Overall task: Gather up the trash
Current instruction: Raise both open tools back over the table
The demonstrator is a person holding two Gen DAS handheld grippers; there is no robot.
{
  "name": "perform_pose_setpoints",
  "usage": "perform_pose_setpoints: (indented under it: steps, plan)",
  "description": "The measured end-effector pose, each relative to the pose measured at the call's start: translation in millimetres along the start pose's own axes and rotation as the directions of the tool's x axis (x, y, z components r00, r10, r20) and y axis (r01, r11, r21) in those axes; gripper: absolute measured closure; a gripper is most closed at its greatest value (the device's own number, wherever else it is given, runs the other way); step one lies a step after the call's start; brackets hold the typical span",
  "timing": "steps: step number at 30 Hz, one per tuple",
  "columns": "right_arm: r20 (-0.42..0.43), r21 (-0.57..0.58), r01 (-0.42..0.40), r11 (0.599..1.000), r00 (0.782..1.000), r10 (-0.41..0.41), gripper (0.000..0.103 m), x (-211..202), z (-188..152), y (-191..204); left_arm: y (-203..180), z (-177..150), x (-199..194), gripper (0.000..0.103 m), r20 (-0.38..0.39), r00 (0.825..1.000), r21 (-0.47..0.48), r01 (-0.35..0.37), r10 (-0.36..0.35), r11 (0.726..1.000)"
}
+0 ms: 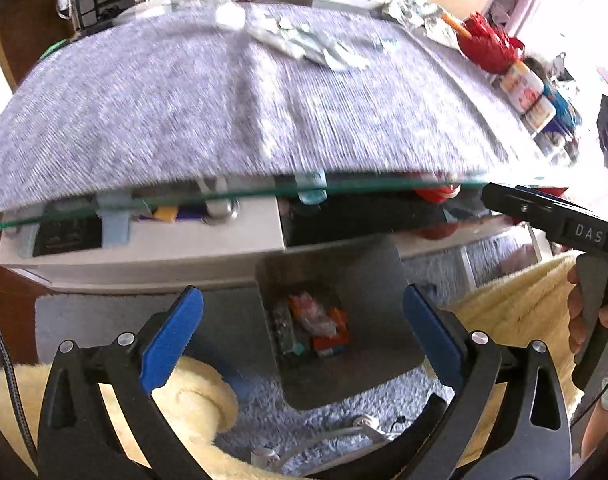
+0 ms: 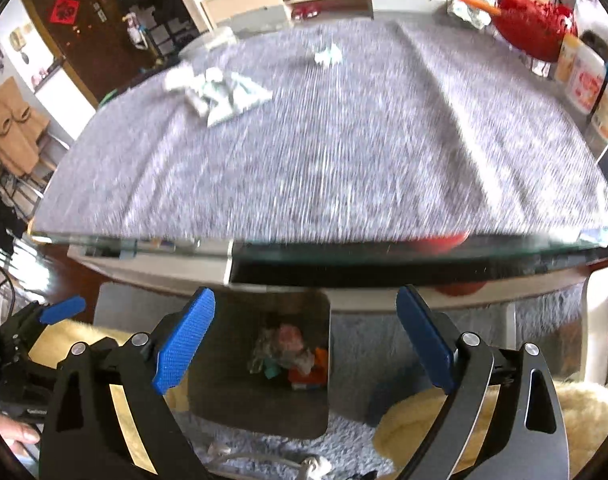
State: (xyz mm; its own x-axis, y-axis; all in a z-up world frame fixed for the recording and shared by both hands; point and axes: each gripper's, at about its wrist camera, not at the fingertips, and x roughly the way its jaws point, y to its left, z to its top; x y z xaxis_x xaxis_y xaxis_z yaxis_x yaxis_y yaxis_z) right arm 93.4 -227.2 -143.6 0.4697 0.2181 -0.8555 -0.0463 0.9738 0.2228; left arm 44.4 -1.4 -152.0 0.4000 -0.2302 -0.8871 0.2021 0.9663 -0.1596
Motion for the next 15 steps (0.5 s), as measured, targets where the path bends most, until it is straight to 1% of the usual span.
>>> perform_pose_setpoints:
  steps: [7,15]
  plan:
    - [0.054,-0.004,0.006,1.0,0.999,-0.006,0.01,-4.4,37.6,0.0,13.4,37.8,-12.3,0.008,0.052,0.998,-0.017,-0.021,0.022,1.0]
    - [0.078,-0.002,0.012,1.0,0.997,-0.012,0.01,10.8,80.6,1.1,26.6,85.9,-10.1,0.008,0.087,0.995,-0.018,-0.05,0.051,0.999]
